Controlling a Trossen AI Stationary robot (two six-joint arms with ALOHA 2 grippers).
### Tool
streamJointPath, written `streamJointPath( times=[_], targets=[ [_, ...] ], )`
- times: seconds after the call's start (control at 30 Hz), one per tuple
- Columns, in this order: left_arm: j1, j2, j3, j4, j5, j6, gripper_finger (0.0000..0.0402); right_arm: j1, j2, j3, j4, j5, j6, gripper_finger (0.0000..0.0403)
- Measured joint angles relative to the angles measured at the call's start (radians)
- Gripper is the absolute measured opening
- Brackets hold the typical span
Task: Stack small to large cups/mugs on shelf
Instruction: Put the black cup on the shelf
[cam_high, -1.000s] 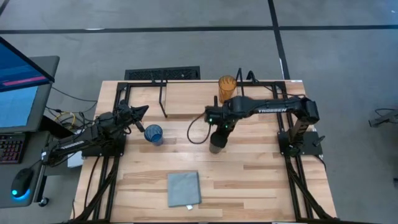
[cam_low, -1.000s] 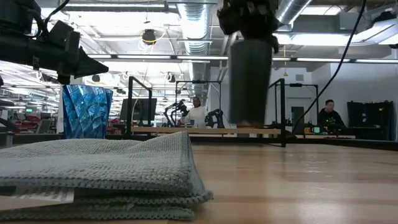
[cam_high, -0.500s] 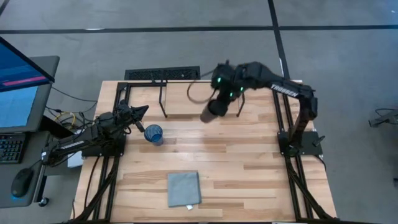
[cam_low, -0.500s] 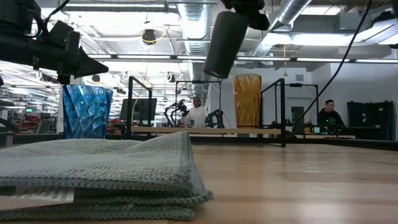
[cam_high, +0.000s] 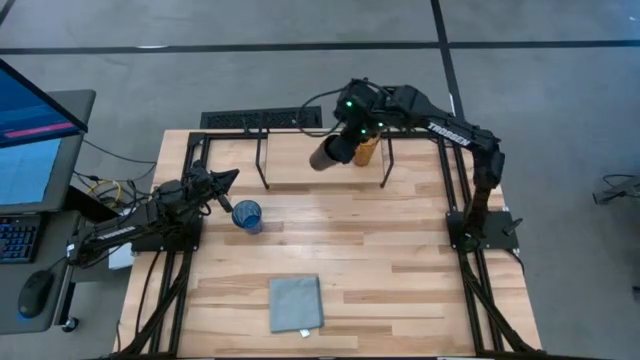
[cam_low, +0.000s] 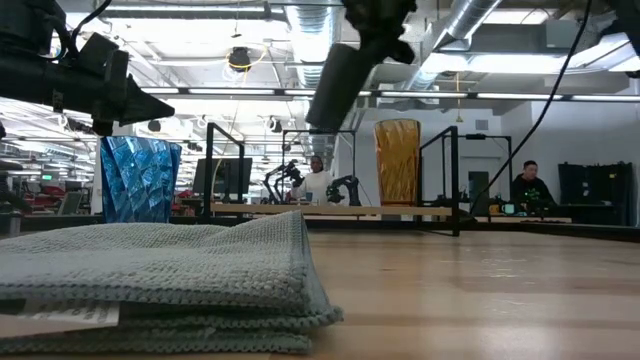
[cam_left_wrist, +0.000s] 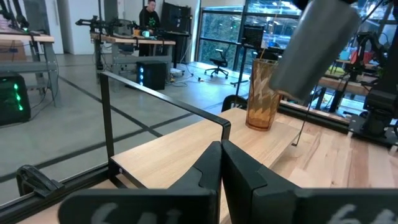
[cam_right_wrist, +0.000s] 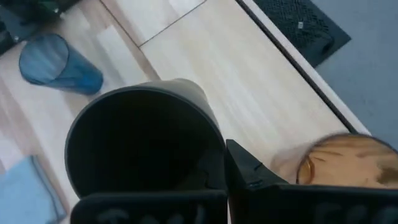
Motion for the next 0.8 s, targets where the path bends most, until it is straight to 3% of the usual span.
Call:
streamJointPath(
  times=[0.53,0.8],
  targets=[
    [-0.001,0.006,0.0,0.0,0.0,0.003,0.0,-0.012,0.132,0.002,-0.021,0.127,-0.047,0.0007],
    [-0.001,0.006,0.0,0.0,0.001,0.003,0.0,0.013,0.163,0.0,-0.022,0.13,-0.08,0.0007]
  ],
)
